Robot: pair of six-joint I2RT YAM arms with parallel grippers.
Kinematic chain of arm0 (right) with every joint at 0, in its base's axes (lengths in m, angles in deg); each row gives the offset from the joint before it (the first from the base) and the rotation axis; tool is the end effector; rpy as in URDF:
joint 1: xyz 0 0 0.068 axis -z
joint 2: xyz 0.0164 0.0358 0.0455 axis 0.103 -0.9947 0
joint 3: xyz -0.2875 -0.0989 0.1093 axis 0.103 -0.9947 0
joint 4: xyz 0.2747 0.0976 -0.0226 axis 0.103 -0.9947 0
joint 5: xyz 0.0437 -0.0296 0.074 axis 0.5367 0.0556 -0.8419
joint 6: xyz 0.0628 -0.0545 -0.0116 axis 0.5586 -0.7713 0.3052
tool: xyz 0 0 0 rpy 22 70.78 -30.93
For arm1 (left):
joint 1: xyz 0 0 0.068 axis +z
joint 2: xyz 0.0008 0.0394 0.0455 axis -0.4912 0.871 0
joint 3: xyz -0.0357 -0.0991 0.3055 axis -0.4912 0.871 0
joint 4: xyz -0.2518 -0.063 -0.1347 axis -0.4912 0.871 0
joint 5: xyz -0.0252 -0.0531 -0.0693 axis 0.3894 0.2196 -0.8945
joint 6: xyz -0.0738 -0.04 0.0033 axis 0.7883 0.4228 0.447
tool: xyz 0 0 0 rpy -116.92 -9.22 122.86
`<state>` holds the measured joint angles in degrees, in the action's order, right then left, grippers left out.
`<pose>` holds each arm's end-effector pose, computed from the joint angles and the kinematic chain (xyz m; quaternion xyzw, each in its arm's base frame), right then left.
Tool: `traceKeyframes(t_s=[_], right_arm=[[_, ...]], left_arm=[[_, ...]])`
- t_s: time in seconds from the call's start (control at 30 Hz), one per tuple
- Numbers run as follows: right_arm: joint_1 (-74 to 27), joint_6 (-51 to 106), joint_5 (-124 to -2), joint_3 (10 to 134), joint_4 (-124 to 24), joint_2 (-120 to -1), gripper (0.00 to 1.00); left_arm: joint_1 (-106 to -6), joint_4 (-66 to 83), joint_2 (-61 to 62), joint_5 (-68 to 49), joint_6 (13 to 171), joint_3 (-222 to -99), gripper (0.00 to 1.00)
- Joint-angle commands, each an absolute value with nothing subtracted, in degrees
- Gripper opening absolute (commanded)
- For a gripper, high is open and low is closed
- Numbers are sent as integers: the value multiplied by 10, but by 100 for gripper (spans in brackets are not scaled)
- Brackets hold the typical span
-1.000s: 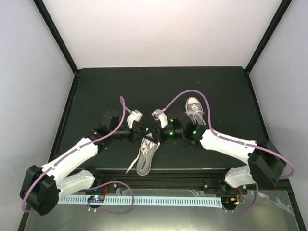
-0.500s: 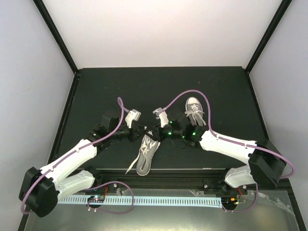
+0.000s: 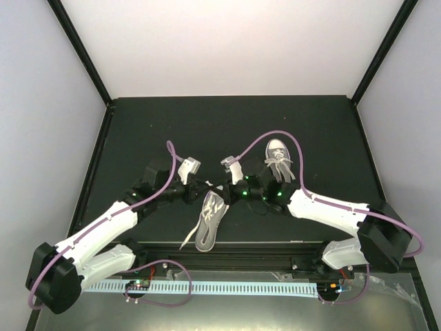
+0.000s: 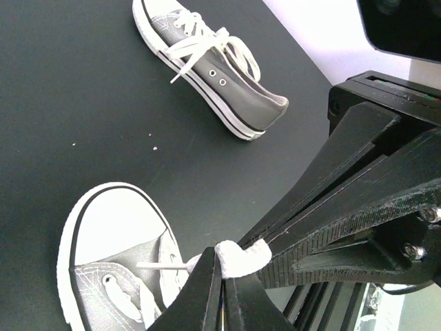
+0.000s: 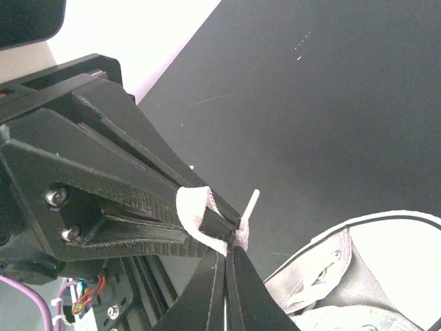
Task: Tie the shoes
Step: Cross the shoelace with the shoelace, then tie the shoelace on the shoe.
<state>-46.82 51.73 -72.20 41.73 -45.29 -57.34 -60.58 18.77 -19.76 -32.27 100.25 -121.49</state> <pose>0.1929 0.2883 0.2555 -0.2308 0.8206 0.4322 0.2942 0.1845 -0.1560 0.2520 0.2131 0.8213 -0.4160 0.3270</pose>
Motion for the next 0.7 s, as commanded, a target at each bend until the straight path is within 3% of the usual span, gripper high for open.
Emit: traceKeyframes(t_s=[0.0, 0.07, 0.17, 0.23, 0.67], right_arm=[[-463, 503, -715, 406, -431, -561, 2], [-463, 500, -701, 403, -438, -551, 2], [-463, 509, -650, 389, -448, -524, 2], [-462, 513, -621, 383, -463, -510, 2], [-462, 520, -591, 378, -493, -505, 2]], left_arm=[[-615, 182, -200, -366, 995, -1215, 2], [-614, 189, -198, -361, 992, -1216, 7], [-615, 204, -204, -337, 999, -1210, 48], [-615, 206, -213, -327, 1005, -1194, 61], [-630, 164, -310, -327, 1076, -1042, 68]])
